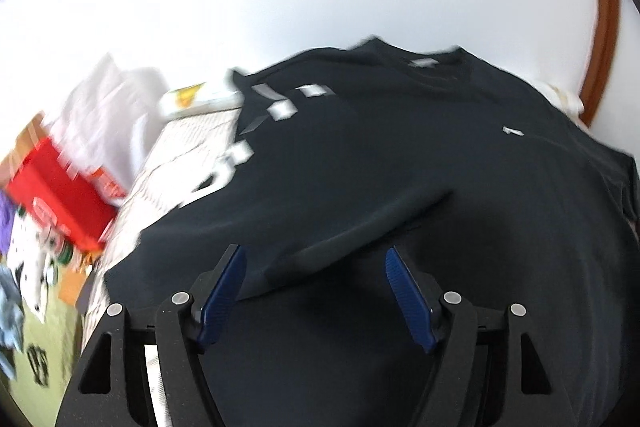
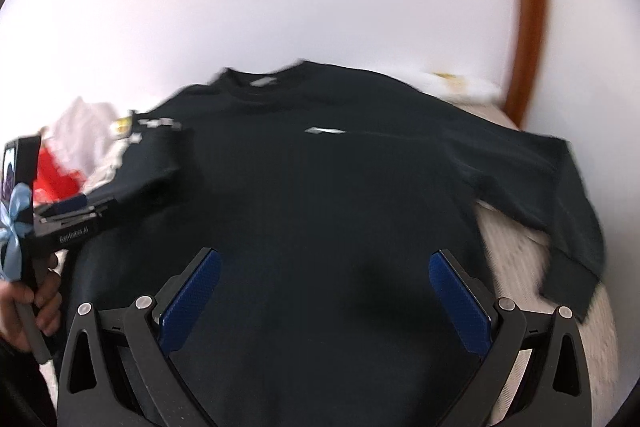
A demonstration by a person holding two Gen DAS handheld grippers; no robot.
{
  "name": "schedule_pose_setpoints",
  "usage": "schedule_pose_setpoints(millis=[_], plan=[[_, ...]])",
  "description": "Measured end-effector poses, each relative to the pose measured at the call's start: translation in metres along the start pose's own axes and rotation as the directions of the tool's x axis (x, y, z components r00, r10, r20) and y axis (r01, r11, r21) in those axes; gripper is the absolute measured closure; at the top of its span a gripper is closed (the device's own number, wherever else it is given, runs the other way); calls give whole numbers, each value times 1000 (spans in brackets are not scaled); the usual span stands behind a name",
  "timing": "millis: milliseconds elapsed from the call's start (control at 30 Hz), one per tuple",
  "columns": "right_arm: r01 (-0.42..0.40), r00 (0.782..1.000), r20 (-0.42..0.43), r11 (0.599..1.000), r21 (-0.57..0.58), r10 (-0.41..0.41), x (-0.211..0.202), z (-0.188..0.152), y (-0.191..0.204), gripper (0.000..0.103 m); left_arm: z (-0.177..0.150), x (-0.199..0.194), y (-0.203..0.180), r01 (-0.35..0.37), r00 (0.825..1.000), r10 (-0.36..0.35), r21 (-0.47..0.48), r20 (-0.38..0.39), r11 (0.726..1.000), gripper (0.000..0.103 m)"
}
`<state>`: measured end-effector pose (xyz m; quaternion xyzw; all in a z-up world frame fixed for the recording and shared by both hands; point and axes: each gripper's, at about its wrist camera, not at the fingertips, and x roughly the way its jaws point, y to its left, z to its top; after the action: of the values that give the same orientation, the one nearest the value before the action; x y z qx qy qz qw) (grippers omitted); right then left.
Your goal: Fold small clothes
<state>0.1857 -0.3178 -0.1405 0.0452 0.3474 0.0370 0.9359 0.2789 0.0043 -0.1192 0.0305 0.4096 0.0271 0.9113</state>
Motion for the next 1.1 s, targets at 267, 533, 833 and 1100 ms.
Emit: schedule_pose_setpoints(millis=[267, 533, 833, 1100], plan=[[-127, 992, 0, 980, -151, 128, 33, 33, 103, 4, -30, 1, 106, -129, 992, 126, -124, -28, 984, 27], [-293, 956, -92, 873, -390, 279, 83, 26, 224, 5, -63, -5, 184, -167, 985, 154, -231, -76, 958, 26], [-249, 968, -139, 783, -570, 208, 132, -8, 304, 5, -81, -4, 197, -36, 998, 20, -265, -62, 964, 26], [-280, 960, -141, 820, -499, 242, 144, 9, 302, 89, -88, 16, 160, 97, 987, -124, -230, -103, 968, 26]])
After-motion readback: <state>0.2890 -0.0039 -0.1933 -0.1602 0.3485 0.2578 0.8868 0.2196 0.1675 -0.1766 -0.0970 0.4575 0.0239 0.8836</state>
